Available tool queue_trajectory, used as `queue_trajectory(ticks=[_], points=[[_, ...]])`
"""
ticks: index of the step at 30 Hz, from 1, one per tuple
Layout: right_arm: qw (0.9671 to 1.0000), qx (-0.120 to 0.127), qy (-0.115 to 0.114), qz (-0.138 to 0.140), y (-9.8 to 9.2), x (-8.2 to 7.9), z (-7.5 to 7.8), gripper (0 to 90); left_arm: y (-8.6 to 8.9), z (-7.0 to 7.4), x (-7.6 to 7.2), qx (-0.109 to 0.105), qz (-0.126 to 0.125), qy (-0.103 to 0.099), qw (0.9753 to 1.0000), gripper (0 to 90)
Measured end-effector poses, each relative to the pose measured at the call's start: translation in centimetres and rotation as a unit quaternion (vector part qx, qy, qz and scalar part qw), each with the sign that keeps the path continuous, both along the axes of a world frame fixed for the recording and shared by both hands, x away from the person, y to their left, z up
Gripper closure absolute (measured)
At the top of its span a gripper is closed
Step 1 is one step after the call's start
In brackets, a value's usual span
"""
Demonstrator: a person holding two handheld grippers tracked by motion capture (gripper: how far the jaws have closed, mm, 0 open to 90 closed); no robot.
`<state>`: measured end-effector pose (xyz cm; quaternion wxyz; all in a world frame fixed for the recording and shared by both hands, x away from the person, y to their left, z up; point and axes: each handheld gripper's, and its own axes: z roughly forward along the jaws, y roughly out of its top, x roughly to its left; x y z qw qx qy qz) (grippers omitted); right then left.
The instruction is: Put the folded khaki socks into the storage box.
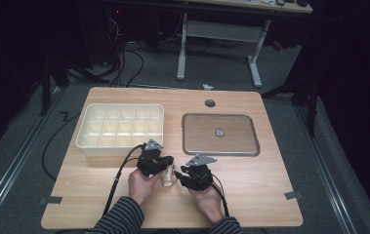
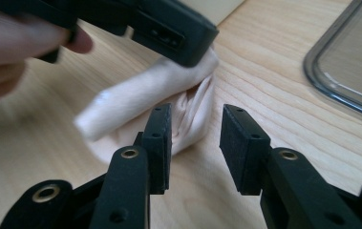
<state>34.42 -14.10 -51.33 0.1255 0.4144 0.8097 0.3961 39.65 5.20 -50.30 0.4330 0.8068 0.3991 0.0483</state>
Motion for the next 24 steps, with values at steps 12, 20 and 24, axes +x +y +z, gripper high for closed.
queue_trajectory(ticks=[12, 20, 24], points=[[0.9987, 0.005, -0.023, 0.045, 1.1, -2.6, 1.5, 65.3, -0.5, -0.3, 0.1, 0.007, 0.002, 0.002, 1.0, 85.3], [0.9986, -0.008, -0.014, 0.05, 2.0, -2.1, 0.6, 76.2, -0.5, -0.4, 0.1, 0.014, 0.001, -0.001, 0.9999, 85.1], [0.9987, -0.016, -0.011, 0.048, 1.7, -2.2, 0.2, 85.1, -0.6, -0.5, 0.1, 0.015, 0.001, -0.001, 0.9999, 85.1]])
